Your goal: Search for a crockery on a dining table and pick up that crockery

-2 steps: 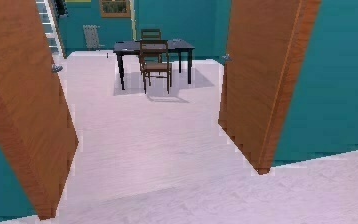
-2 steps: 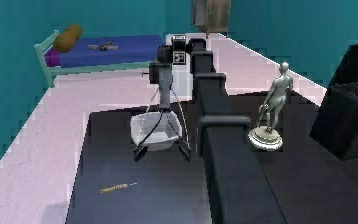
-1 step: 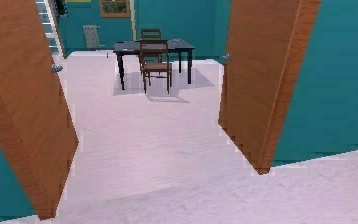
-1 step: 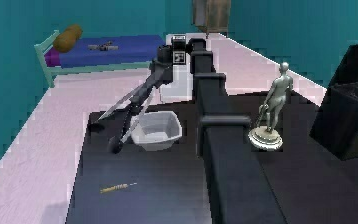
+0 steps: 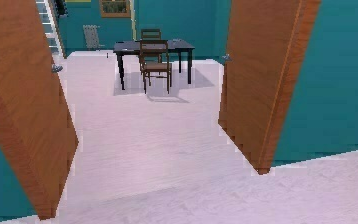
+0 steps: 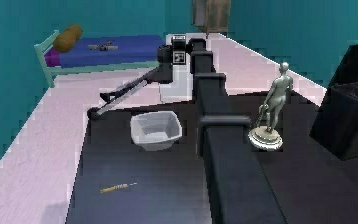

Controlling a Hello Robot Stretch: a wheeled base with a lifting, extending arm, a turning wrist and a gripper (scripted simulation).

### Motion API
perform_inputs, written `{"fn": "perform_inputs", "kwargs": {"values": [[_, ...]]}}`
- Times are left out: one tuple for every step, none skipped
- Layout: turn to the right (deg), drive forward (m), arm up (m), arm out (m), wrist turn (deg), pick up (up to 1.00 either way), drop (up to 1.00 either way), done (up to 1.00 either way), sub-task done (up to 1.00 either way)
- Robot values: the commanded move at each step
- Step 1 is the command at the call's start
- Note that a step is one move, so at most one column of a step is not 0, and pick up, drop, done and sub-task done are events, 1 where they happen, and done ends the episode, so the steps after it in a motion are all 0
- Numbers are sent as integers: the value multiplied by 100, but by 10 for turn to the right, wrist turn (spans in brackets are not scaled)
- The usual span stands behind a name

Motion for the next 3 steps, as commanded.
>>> {"fn": "perform_inputs", "kwargs": {"values": [[0, 0, 0, 0, 450, 0, 0, 0, 0], [0, 0, -24, 0, 0, 0, 0, 0, 0], [0, 0, 0, 0, 0, 100, 0, 0, 0]]}}
